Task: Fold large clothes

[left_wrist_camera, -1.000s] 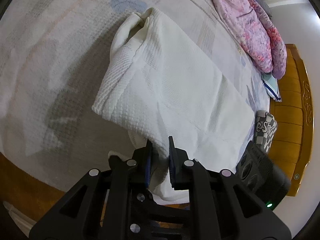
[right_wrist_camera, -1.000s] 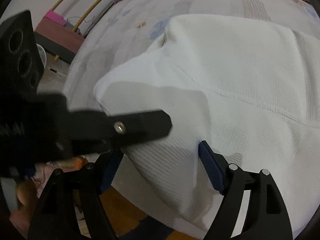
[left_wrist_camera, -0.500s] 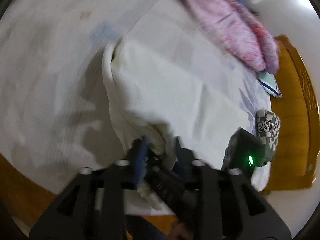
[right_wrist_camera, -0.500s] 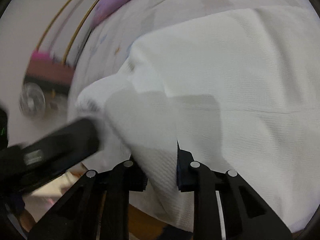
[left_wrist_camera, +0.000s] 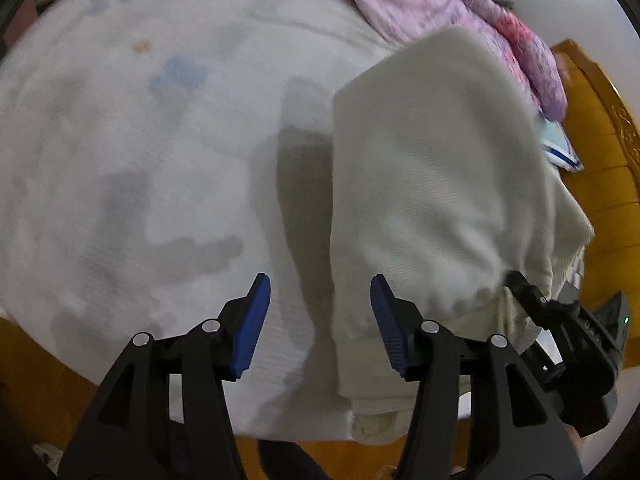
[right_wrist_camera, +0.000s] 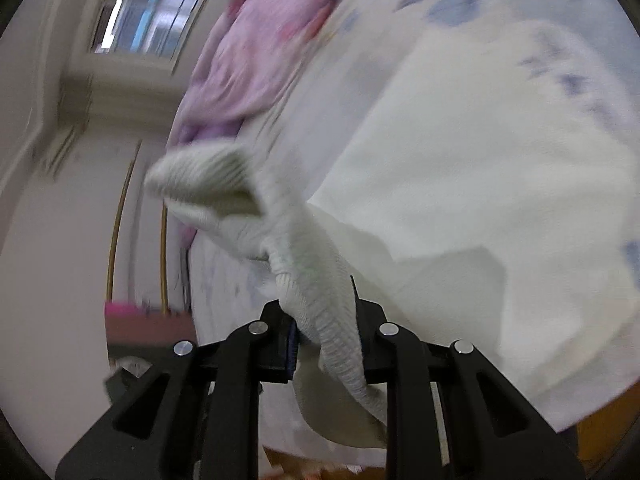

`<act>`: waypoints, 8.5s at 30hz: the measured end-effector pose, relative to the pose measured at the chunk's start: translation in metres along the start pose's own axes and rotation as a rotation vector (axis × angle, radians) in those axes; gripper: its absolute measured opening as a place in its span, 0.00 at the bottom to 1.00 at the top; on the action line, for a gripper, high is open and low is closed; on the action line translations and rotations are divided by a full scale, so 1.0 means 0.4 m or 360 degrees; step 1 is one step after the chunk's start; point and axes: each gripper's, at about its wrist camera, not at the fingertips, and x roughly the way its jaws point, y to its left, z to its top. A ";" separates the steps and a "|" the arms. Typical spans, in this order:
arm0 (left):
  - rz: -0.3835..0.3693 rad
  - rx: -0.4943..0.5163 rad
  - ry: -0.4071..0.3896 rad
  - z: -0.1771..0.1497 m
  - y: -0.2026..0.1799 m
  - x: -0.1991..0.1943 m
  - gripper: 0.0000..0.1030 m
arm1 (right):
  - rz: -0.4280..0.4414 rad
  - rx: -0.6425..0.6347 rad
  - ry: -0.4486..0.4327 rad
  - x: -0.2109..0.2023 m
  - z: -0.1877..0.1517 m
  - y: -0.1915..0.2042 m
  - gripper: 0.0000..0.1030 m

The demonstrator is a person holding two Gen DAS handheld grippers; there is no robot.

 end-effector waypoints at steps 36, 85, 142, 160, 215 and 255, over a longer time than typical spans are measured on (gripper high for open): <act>-0.0075 0.0004 0.0386 -0.222 -0.109 0.311 0.74 | -0.0664 -0.0431 0.0389 0.022 0.003 -0.253 0.00; -0.0451 0.0079 0.0539 -0.101 -0.282 0.252 0.22 | 0.0113 0.1027 0.0078 -0.003 -0.128 -0.486 0.81; -0.0403 0.0830 0.0081 0.012 -0.844 -0.340 0.24 | -0.0363 -0.0445 -0.0139 -0.559 0.258 0.311 0.20; -0.0697 0.0679 -0.0382 0.143 -1.731 -0.037 0.24 | -0.0082 -0.0672 -0.0382 -0.874 1.209 0.106 0.20; 0.0142 0.0357 0.0028 -0.077 -1.591 0.306 0.88 | -0.1044 -0.0896 0.0149 -0.666 1.081 -0.134 0.69; 0.0008 0.0698 -0.0623 -0.046 -1.026 -0.685 0.91 | -0.0741 -0.1188 -0.0307 -0.794 0.327 0.611 0.89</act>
